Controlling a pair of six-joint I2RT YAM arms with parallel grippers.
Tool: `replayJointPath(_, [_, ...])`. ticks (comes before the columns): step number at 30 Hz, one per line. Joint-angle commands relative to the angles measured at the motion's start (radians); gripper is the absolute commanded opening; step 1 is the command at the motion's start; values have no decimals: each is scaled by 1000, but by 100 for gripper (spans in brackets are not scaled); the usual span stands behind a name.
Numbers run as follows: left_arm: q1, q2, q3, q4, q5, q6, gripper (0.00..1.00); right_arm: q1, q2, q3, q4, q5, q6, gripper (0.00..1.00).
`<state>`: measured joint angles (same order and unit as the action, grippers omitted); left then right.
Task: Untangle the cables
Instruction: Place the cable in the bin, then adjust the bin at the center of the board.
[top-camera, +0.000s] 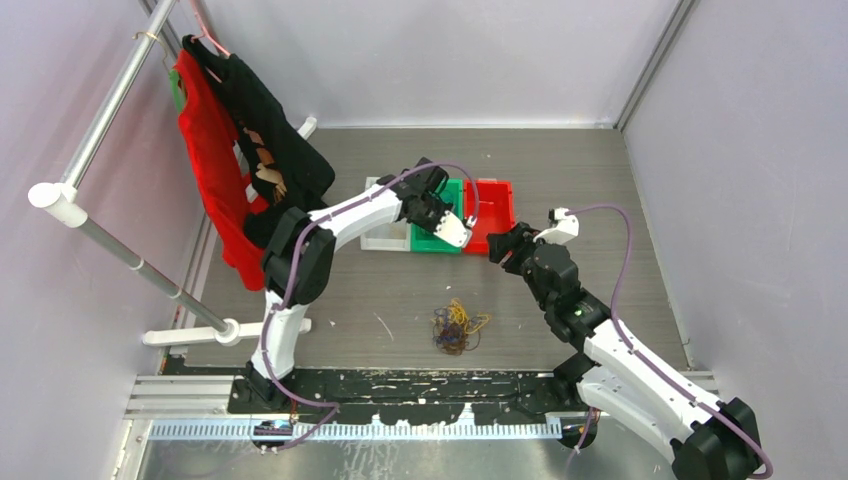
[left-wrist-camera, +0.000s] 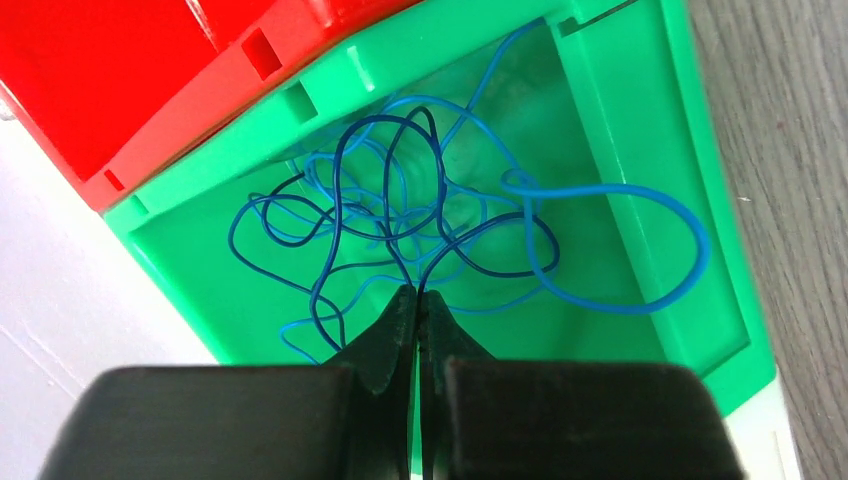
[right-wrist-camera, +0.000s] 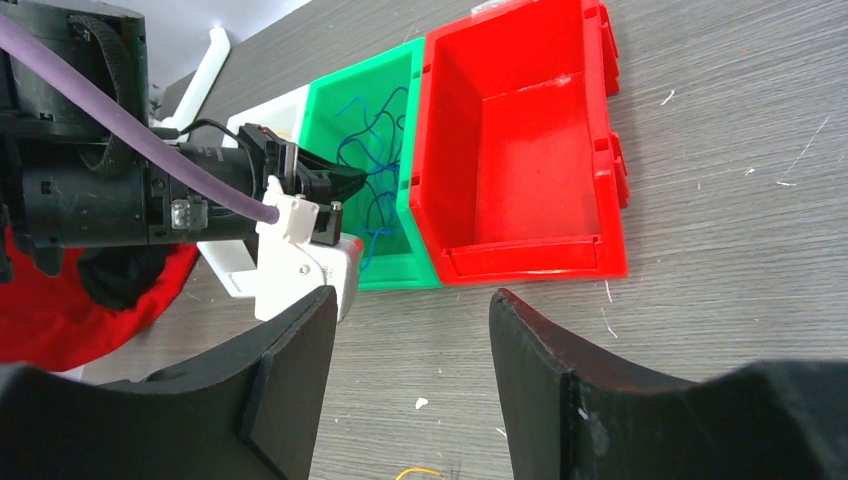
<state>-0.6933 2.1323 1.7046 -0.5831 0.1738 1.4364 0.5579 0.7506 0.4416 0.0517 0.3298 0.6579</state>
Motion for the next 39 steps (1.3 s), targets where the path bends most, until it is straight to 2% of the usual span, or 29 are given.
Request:
replayJointPath(1, [-1,5,4,33,-20,-56,2,-13,4,0,48,-3,23,62])
replayJointPath(3, [4,-8,7,15,2,-89,8,-18,5,0,50,-3,26,62])
replayJointPath(5, [12,-31,17,-8,40,-129,25,-23,5,2,50,-38,28,62])
replayJointPath(8, [32,-66,67,-105,114,-182,42,-31,1,8,45,-47,31,62])
replayJointPath(11, [51,-95,123,-214,172,-215,69,-35,1,20,34,-51,30,62])
replayJointPath(13, [59,-117,156,-271,214,-245,78,-35,3,28,25,-55,31,62])
replayJointPath(15, [66,-130,199,-328,248,-281,83,-36,3,37,17,-56,35,62])
replayJointPath(22, [79,-166,320,-489,324,-403,86,-37,7,70,-24,-61,34,63])
replayJointPath(27, [120,-187,343,-463,320,-551,86,-37,19,93,-70,-80,28,66])
replayJointPath(31, [183,-175,332,-409,288,-694,83,-37,142,160,-154,-109,32,67])
replayJointPath(34, [222,-156,330,-371,266,-783,78,-36,198,177,-129,-132,53,67])
replayJointPath(36, [238,-159,328,-387,284,-802,76,-36,233,196,-127,-141,58,67])
replayJointPath(39, [253,-221,220,-365,300,-814,75,-36,349,273,-183,-155,29,67])
